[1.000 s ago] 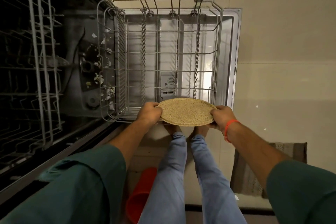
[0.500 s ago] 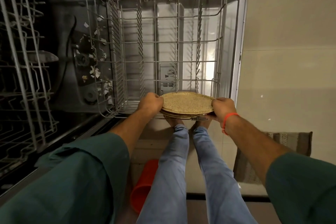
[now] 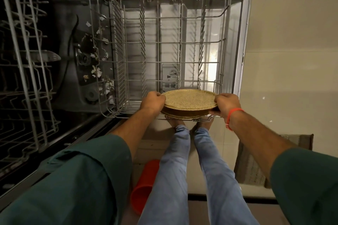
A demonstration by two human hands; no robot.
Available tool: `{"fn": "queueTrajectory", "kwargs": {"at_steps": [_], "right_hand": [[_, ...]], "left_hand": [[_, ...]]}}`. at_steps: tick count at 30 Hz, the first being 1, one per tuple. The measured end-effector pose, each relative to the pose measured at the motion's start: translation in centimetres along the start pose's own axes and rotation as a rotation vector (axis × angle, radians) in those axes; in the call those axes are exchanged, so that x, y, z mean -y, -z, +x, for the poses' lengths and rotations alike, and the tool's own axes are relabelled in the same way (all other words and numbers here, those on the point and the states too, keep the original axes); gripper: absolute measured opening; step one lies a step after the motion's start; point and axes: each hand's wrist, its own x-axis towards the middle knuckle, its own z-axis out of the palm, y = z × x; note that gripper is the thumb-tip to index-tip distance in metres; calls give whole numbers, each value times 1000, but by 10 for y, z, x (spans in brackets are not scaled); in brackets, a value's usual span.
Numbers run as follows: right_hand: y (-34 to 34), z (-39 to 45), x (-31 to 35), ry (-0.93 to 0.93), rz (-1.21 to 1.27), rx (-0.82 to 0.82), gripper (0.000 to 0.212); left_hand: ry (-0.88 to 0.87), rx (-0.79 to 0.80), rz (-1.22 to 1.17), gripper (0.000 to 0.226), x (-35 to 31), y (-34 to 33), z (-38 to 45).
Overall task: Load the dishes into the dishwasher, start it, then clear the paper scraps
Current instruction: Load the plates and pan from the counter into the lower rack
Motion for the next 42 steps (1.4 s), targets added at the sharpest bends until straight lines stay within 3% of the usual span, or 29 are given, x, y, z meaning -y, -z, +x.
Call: {"fn": "queueTrajectory", "kwargs": {"at_steps": [5,13,19,26,31,36,42], "right_hand": [[-6,2,6,-47,12,65,46],[-12,-1,-1,-67,62,89,38],[-6,-2,0,-57,50,70,29],[6,-7,-2,-5,22,48,15],[9,-26,-4,48,60,92,10],[11,-54,-6,101,18,109,25],[20,-110,-4,299,-275,71,35]], "left_hand": [[58,31,5,31,-3,0,7],[108,46,-129,28,-6,-6,-2],[42,-29,154,49,-10,-8,-12],[33,-79,258,44,-11,-4,-27],[-41,-94,147,46,-3,1,-46],[-92,-133,49,38,7,2,-79],[-130,-167,-64,45,19,8,-136]]}}
